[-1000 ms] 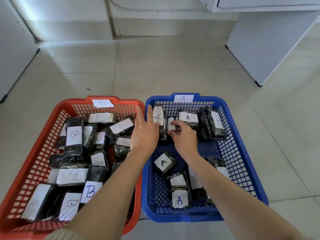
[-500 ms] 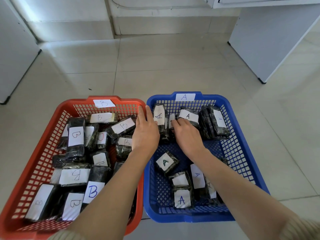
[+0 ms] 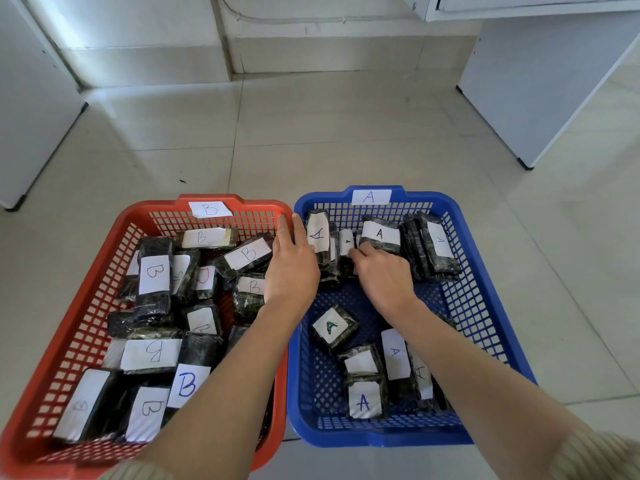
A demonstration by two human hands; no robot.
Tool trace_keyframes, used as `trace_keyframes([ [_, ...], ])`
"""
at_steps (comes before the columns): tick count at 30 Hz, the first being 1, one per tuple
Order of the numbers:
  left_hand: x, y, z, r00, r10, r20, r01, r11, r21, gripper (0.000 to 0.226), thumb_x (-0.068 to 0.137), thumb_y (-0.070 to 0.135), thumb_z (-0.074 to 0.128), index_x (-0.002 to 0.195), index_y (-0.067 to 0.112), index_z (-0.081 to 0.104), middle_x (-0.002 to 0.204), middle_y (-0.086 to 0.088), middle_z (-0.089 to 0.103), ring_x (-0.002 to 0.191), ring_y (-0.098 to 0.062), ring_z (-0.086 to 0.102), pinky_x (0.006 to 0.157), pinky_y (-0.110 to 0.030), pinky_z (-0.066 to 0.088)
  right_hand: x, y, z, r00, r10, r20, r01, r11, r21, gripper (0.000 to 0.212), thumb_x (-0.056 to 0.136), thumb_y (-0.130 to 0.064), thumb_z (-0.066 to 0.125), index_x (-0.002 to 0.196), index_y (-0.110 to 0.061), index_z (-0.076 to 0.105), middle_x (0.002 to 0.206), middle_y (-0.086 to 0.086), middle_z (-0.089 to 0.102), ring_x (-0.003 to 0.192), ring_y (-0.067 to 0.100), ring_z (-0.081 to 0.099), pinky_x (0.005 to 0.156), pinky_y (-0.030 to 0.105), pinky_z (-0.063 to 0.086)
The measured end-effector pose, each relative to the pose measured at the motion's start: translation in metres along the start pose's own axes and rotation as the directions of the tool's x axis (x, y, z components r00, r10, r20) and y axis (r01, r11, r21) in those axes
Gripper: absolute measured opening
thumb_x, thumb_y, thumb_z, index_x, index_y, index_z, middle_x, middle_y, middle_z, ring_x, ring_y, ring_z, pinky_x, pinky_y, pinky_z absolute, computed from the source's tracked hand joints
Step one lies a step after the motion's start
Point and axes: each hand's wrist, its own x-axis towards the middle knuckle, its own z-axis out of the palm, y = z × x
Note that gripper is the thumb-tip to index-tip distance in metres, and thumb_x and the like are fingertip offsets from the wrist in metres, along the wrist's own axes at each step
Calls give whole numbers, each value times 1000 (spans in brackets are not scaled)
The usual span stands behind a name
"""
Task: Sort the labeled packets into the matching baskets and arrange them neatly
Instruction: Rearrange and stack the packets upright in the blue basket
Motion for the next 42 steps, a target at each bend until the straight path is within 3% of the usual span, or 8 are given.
trace_keyframes([
  [4,0,0,0,995,-95,-28,84,956,-283,53,102,26,29,148,5,14,157,-15,-6,145,-34,2,112,-39,27,-20,8,1,994,19,-110,-10,996,85,19,75,-20,77,87,-10,68,83,4,63,43,17,54,31,20,29],
  [7,-2,2,-2,986,-164,-22,140,897,-420,71,98,46,32,151,12,-3,157,-14,-6,144,-31,12,105,-39,37,-35,16,5,998,44,-34,-41,996,74,23,73,-23,78,84,-8,65,82,7,62,66,24,63,36,27,41],
  [12,-3,4,-2,984,-171,-51,138,909,-392,74,97,47,35,151,13,-3,157,-15,-5,144,-32,13,103,-40,39,-25,21,-6,958,18,285,-51,993,110,33,93,-30,55,119,-10,51,117,7,56,115,26,48,78,38,50],
  [17,-3,4,-2,983,-176,-52,143,913,-381,74,97,47,34,151,14,-4,157,-15,-4,144,-31,12,102,-40,40,-21,24,-17,924,-22,381,-38,988,151,35,89,-13,59,122,-14,46,119,7,50,106,31,54,74,40,50],
  [24,-3,4,-2,983,-176,-50,145,918,-368,74,97,47,34,151,13,-4,157,-15,-4,144,-32,12,103,-39,40,-24,28,-19,910,-70,409,5,988,157,63,87,-1,58,139,-25,33,131,5,43,105,32,56,65,35,44],
  [31,-3,4,-2,983,-178,-50,147,917,-370,74,97,47,34,151,13,-4,157,-15,-5,144,-32,11,103,-39,39,-23,27,-15,922,-79,380,12,985,174,59,86,1,55,139,-18,35,130,6,39,103,31,56,63,35,45],
  [36,-3,4,-2,983,-179,-48,149,915,-374,74,97,47,35,151,13,-4,157,-15,-5,144,-32,11,103,-40,39,-19,19,-16,923,-98,373,34,984,173,65,91,-10,54,147,-23,24,135,7,33,106,29,53,69,35,46],
  [42,-3,4,-3,982,-179,-55,143,908,-394,74,97,46,36,151,13,-3,157,-15,-4,143,-32,12,103,-40,39,-17,15,-14,921,-66,383,4,987,160,54,91,-6,52,141,-16,34,133,8,34,110,30,51,71,37,48],
])
